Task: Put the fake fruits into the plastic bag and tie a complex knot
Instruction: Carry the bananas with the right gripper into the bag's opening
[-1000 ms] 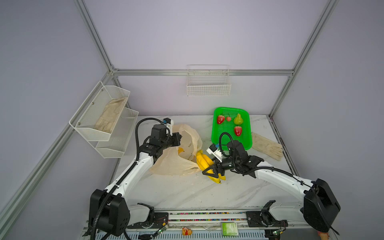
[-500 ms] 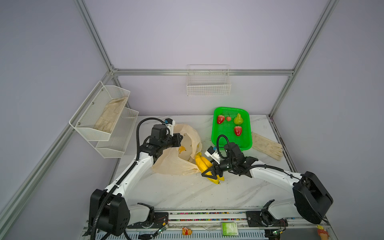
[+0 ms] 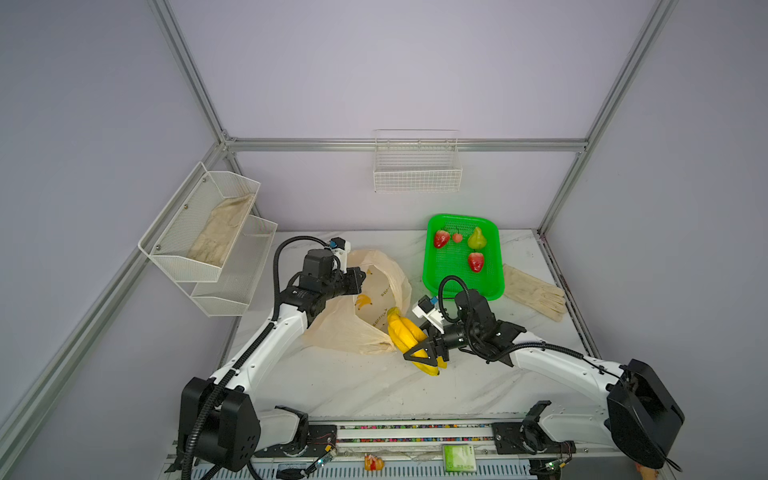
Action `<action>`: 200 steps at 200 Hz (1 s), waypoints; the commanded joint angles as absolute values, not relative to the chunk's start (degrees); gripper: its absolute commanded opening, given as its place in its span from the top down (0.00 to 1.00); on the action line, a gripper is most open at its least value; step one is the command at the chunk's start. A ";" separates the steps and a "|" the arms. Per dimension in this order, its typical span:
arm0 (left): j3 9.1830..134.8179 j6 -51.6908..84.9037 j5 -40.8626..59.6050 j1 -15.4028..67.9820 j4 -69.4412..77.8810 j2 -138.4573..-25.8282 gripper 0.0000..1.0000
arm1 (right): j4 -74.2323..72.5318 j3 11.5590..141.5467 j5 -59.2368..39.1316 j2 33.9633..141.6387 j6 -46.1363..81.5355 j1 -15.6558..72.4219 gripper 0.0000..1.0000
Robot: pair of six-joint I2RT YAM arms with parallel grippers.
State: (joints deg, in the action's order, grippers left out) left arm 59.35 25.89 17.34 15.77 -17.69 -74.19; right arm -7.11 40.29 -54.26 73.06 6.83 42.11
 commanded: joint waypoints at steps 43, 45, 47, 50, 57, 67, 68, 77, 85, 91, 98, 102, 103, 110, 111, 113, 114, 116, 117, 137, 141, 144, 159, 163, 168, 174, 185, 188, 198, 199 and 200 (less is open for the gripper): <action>63.65 25.51 19.85 15.38 -16.69 -73.85 1.00 | -10.21 44.34 -52.03 78.39 5.00 42.13 0.53; 63.68 25.49 20.06 15.38 -16.70 -73.83 1.00 | -10.20 44.45 -51.90 79.54 4.83 42.04 0.53; 63.69 25.49 20.29 15.38 -16.70 -73.90 1.00 | -10.20 44.71 -51.82 80.22 4.72 41.93 0.53; 63.76 25.41 20.51 15.38 -16.70 -73.96 1.00 | -10.27 45.06 -51.55 80.83 4.62 41.73 0.53; 63.85 25.19 21.32 15.34 -16.70 -73.92 1.00 | -10.42 45.75 -50.91 81.98 4.19 41.26 0.54; 63.95 25.05 22.37 15.38 -16.69 -74.06 1.00 | -10.33 46.98 -48.97 83.35 4.00 40.59 0.54; 63.97 25.05 22.44 15.38 -16.70 -74.03 1.00 | -10.26 47.05 -48.70 83.42 3.98 40.51 0.54; 64.03 24.90 23.08 15.37 -16.77 -74.12 1.00 | -10.14 47.77 -46.56 84.10 3.83 39.86 0.55; 64.15 24.39 23.59 15.31 -16.96 -74.09 1.00 | -10.17 47.94 -45.39 84.17 3.58 39.11 0.55; 64.31 23.98 23.84 15.31 -17.19 -74.14 1.00 | -10.36 47.82 -44.04 83.75 3.63 38.58 0.55; 64.40 23.57 24.06 15.38 -17.43 -74.18 1.00 | -10.61 47.48 -42.63 83.07 3.61 37.96 0.55; 64.42 23.23 24.31 15.37 -17.56 -74.18 1.00 | -10.74 47.22 -41.84 82.71 3.59 37.69 0.55; 64.47 23.17 24.37 15.33 -17.61 -74.18 1.00 | -10.73 47.16 -41.57 82.62 3.60 37.65 0.55; 64.59 22.74 24.67 15.37 -17.75 -74.20 1.00 | -10.65 46.87 -39.66 81.92 3.57 37.32 0.55; 64.59 22.71 24.77 15.38 -17.80 -74.19 1.00 | -10.64 46.81 -39.21 81.74 3.63 37.30 0.55; 64.64 22.68 24.83 15.38 -17.83 -74.20 1.00 | -10.64 46.77 -38.48 81.63 3.61 37.27 0.55; 64.66 22.68 24.85 15.38 -17.88 -74.24 1.00 | -10.59 46.76 -38.18 81.55 3.61 37.27 0.55; 64.68 22.61 24.91 15.38 -17.90 -74.19 1.00 | -10.56 46.72 -37.41 81.38 3.60 37.27 0.55; 64.68 22.60 24.94 15.38 -17.91 -74.19 1.00 | -10.51 46.69 -37.03 81.34 3.65 37.27 0.55; 64.94 22.20 26.73 15.38 -17.91 -74.18 1.00 | -8.37 47.78 -30.71 81.37 2.53 37.26 0.55; 64.95 22.11 27.02 15.36 -17.86 -74.26 1.00 | -8.53 47.77 -31.40 81.42 2.09 37.27 0.55; 65.03 21.95 27.17 15.38 -17.90 -74.27 1.00 | -8.60 47.73 -31.51 81.30 1.78 37.26 0.55; 64.95 21.13 27.63 15.38 -17.95 -74.18 1.00 | -8.61 47.64 -33.25 80.59 0.43 37.21 0.54; 64.96 20.93 27.75 15.35 -17.91 -74.18 1.00 | -8.61 47.55 -33.68 80.22 0.06 37.18 0.54; 64.87 20.68 27.94 15.38 -17.97 -74.10 1.00 | -8.53 47.46 -34.42 79.94 -0.16 37.18 0.54; 64.95 20.42 28.24 15.37 -17.96 -74.09 1.00 | -8.26 47.60 -35.17 79.79 -0.42 37.03 0.54; 65.03 19.79 28.99 15.37 -17.93 -74.09 1.00 | -7.42 47.90 -36.12 79.61 -0.44 36.50 0.54; 65.04 19.65 29.07 15.38 -18.01 -74.14 1.00 | -7.30 47.94 -36.53 79.56 -0.48 36.25 0.54; 65.09 19.16 29.31 15.37 -17.92 -74.09 1.00 | -6.62 47.99 -38.21 79.45 -0.47 35.11 0.54; 65.06 19.12 29.33 15.37 -17.97 -74.09 1.00 | -6.61 47.99 -38.44 79.41 -0.45 35.00 0.54; 65.05 19.09 29.34 15.33 -17.99 -74.09 1.00 | -6.60 47.95 -38.69 79.43 -0.49 34.86 0.54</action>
State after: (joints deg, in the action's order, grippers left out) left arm 59.35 21.76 26.46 15.75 -18.83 -74.24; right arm -7.73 46.28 -35.31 81.49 1.56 36.69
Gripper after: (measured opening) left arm 0.047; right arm 0.747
